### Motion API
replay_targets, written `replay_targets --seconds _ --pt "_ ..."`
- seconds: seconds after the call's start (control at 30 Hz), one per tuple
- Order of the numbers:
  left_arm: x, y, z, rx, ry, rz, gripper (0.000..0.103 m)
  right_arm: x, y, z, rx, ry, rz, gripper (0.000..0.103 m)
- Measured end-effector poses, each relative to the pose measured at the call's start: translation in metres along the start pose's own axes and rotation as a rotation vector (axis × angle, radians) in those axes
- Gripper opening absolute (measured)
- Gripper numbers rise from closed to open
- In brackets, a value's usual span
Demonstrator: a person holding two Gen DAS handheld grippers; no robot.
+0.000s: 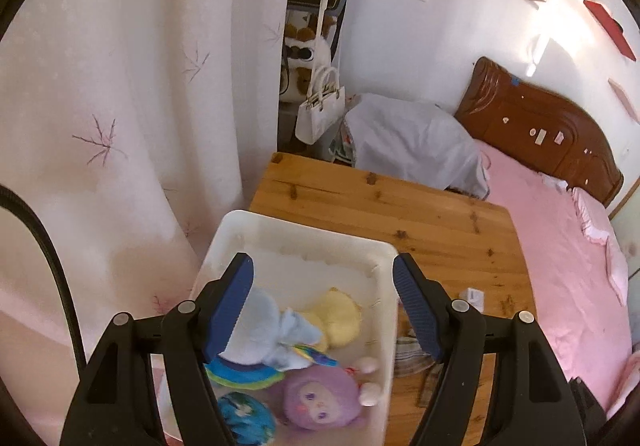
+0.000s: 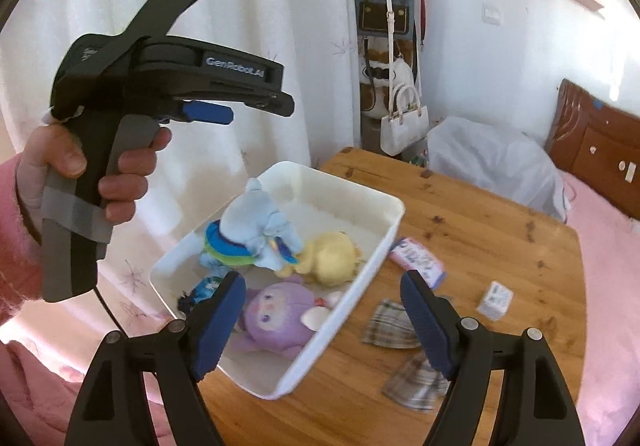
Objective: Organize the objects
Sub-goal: 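Lift both open tools out of the tray toward the plaid bow and white box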
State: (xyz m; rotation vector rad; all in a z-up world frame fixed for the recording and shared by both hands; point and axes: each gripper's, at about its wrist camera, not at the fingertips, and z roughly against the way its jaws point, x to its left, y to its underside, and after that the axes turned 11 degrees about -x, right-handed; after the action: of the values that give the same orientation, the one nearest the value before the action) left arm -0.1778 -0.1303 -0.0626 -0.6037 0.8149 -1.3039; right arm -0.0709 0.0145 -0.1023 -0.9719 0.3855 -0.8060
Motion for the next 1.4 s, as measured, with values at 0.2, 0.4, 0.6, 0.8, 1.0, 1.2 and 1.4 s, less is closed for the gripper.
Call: replay_targets --seconds 0.2,0.4,0.6,0.8,1.0,1.2,1.4 --pt "-0.029 0.008 0.016 -0.051 -0.021 -0.008 0.076 -0.036 0.002 0.021 -0.045 0.013 0.032 0.081" --pt "-0.052 0.018 0.017 -0.028 -0.038 0.022 0.076 -0.071 0.004 0.038 -0.119 0.033 0.086 0.081" --pt "-0.079 0.031 0.016 0.003 -0.064 0.058 0.076 -0.102 0.007 0.043 -0.176 0.047 0.116 0.081" --pt "-0.111 0.043 0.000 0.067 -0.078 0.012 0.076 -0.133 0.014 0.038 -0.229 0.065 0.141 0.081" --pt "-0.139 0.055 -0.023 0.176 -0.074 -0.031 0.076 -0.164 0.026 0.016 -0.204 0.082 0.171 0.081" --pt "-0.157 0.071 -0.053 0.301 -0.103 -0.048 0.076 -0.193 0.040 -0.005 -0.177 0.094 0.130 0.081" --pt "-0.165 0.089 -0.081 0.424 -0.124 -0.031 0.076 -0.215 0.055 -0.031 -0.130 0.084 0.087 0.081"
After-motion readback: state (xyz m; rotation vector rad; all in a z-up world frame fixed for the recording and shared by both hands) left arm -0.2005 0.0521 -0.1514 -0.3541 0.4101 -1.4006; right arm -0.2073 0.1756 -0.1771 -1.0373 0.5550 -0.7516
